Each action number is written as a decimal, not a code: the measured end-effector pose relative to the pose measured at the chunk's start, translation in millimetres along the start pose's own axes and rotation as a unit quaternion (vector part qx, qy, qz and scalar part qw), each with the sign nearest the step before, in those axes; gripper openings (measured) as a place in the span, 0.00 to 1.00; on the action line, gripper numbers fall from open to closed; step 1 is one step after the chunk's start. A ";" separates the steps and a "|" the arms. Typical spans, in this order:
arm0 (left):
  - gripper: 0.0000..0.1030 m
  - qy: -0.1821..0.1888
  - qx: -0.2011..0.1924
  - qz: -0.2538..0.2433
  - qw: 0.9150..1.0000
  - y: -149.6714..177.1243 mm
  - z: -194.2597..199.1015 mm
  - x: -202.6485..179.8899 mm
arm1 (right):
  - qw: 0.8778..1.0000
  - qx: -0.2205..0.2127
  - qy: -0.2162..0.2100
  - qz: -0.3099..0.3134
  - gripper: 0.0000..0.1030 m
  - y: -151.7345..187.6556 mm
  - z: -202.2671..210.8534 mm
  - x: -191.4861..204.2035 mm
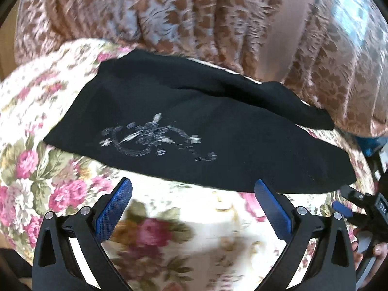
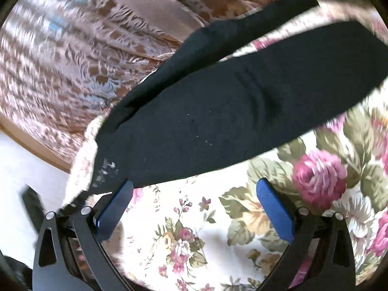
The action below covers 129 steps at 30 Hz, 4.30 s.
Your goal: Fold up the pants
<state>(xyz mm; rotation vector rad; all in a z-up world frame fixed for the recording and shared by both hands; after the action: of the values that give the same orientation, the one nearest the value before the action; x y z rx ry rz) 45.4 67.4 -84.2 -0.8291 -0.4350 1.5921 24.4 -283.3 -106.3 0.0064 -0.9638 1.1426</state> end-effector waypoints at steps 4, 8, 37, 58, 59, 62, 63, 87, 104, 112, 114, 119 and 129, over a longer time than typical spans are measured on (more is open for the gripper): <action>0.97 -0.006 0.015 0.048 0.999 -4.1 -2.0 49.8 | 0.997 0.018 -0.031 -0.067 0.98 -7.2 1.2 -21.6; 0.97 -0.027 0.030 0.110 0.993 -9.2 -5.7 97.5 | 0.995 0.027 -0.037 -0.083 0.98 -8.9 -7.1 -26.9; 0.05 -0.025 -0.023 0.269 0.962 -44.0 5.2 185.5 | 0.998 0.039 0.004 -0.041 0.09 -21.3 -42.2 -27.4; 0.05 -0.112 0.029 0.234 0.965 15.6 28.2 190.1 | 0.977 -0.080 0.164 -0.110 0.46 -70.1 93.3 -152.2; 0.05 -0.115 0.029 0.233 0.965 15.7 27.9 190.0 | 0.972 -0.090 0.180 -0.119 0.46 -79.6 98.6 -165.0; 0.05 -0.126 0.030 0.230 0.964 15.0 26.3 188.1 | 0.958 -0.109 0.213 -0.159 0.46 -113.6 102.4 -203.0; 0.05 -0.128 0.031 0.230 0.964 14.7 26.1 187.5 | 0.955 -0.111 0.218 -0.165 0.46 -120.6 100.2 -209.8; 0.09 -0.152 0.051 0.181 0.970 12.0 18.2 183.6 | 0.934 -0.146 0.293 -0.146 0.16 -94.4 148.2 -245.9; 0.36 -0.154 -0.047 0.168 0.973 -54.6 81.9 201.7 | 0.950 -0.175 0.246 -0.077 0.68 -104.5 171.8 -165.6; 0.36 -0.057 -0.022 0.174 0.983 -128.6 9.3 179.1 | 0.988 -0.065 0.139 0.024 0.69 -89.1 50.8 -76.7; 0.36 -0.050 -0.010 0.167 0.985 -148.6 -15.3 174.0 | 0.988 -0.052 0.142 0.038 0.70 -86.4 35.0 -68.6; 0.47 -0.040 0.026 0.173 0.984 -193.8 -82.2 174.0 | 0.987 -0.031 0.152 0.043 0.78 -78.8 12.3 -68.3; 0.50 -0.091 0.085 0.168 0.978 -240.5 -202.6 189.8 | 0.984 -0.011 0.176 0.029 0.85 -72.0 -12.6 -73.8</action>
<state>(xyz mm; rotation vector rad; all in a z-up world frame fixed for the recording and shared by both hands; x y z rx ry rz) 355.1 263.8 -105.0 -0.6525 -0.2912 1.9998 81.9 -366.6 -129.3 -0.2352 -0.6636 1.1397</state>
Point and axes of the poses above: each gripper's, at about its wrist camera, not at the fingertips, and z roughly against the way its jaws point, x to its left, y to its underside, the point moved 3 cm from there along -z, roughly the way its jaws point, and after that the axes turned 5 degrees about -x, right-handed, at the moved point
